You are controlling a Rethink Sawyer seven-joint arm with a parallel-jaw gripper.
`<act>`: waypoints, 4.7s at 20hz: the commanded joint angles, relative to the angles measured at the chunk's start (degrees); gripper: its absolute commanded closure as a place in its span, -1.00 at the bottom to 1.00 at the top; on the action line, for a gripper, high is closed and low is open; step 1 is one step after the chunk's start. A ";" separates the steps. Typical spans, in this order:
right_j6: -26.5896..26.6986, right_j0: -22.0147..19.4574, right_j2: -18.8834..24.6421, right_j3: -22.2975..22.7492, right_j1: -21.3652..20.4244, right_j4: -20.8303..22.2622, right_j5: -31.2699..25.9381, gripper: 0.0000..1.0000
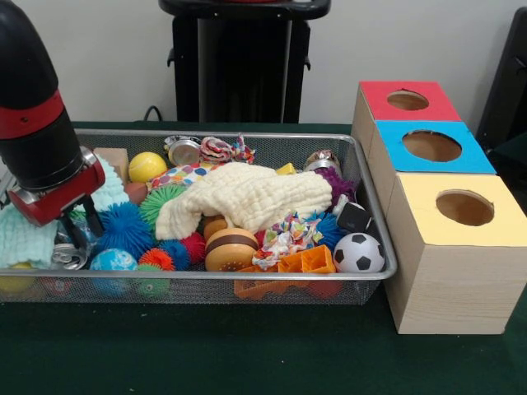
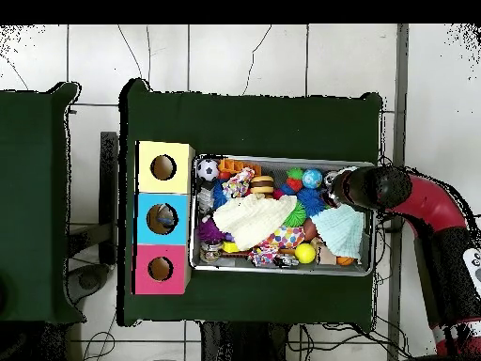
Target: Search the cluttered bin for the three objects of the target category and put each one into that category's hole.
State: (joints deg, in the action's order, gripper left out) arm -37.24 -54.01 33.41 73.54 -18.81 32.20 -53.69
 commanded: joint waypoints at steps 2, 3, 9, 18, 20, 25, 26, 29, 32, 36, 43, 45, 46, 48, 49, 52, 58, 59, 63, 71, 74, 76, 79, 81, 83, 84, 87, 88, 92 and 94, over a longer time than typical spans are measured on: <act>-6.80 1.26 -4.83 1.98 -4.71 -0.76 -3.07 1.00; -7.22 1.40 -5.04 2.20 -5.08 -0.99 -3.18 1.00; -8.74 2.20 -6.22 3.32 -6.71 -2.98 -3.21 1.00; -11.14 2.88 -8.20 7.11 -9.08 -5.67 -0.96 1.00; -11.82 2.98 -8.56 8.33 -9.71 -6.25 0.07 1.00; -13.74 3.63 -9.73 10.59 -10.88 -8.09 1.81 1.00; -14.21 3.77 -10.01 11.16 -11.27 -8.43 2.25 1.00; -14.72 4.16 -10.52 12.26 -12.08 -9.32 3.28 1.00; -15.65 4.86 -11.36 13.24 -13.01 -10.04 4.22 1.00; -16.37 5.58 -12.39 14.32 -13.91 -11.06 5.06 1.00; -18.14 6.98 -14.50 17.07 -15.73 -13.20 6.96 1.00; -18.82 7.42 -15.13 18.31 -16.38 -13.87 8.02 1.00; -19.22 7.76 -15.54 18.80 -16.67 -14.25 8.32 1.00; -20.04 8.43 -16.37 19.79 -17.24 -15.00 8.92 1.00; -20.45 8.87 -16.85 20.14 -17.49 -15.37 9.03 1.00; -22.51 10.74 -18.43 21.75 -18.67 -16.86 9.34 1.00; -25.42 13.65 -20.89 24.54 -20.18 -20.11 10.60 1.00; -25.61 13.99 -21.20 24.80 -20.29 -20.52 10.86 1.00; -27.17 15.46 -22.42 26.51 -21.05 -22.30 12.25 1.00; -31.31 19.10 -24.74 29.00 -22.14 -25.22 14.63 1.00; -32.92 20.83 -25.78 29.49 -22.30 -26.19 15.58 1.00; -33.56 21.65 -26.27 29.75 -22.32 -26.84 16.08 1.00; -34.87 23.10 -27.18 29.97 -22.40 -27.73 16.72 1.00; -35.48 23.86 -27.63 30.07 -22.40 -28.32 16.83 1.00; -36.14 24.58 -28.11 30.05 -22.41 -28.77 16.91 1.00; -36.54 24.98 -28.37 30.06 -22.43 -28.99 17.00 1.00; -37.33 26.04 -29.00 30.16 -22.44 -29.68 17.19 1.00; -37.83 26.55 -29.28 30.17 -22.48 -29.98 17.23 1.00; -40.00 28.53 -30.05 30.78 -22.76 -31.35 17.27 1.00; -41.07 29.54 -30.21 31.19 -22.86 -32.30 17.49 1.00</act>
State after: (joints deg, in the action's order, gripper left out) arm -60.25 -26.38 3.71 100.47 -41.64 3.33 -39.43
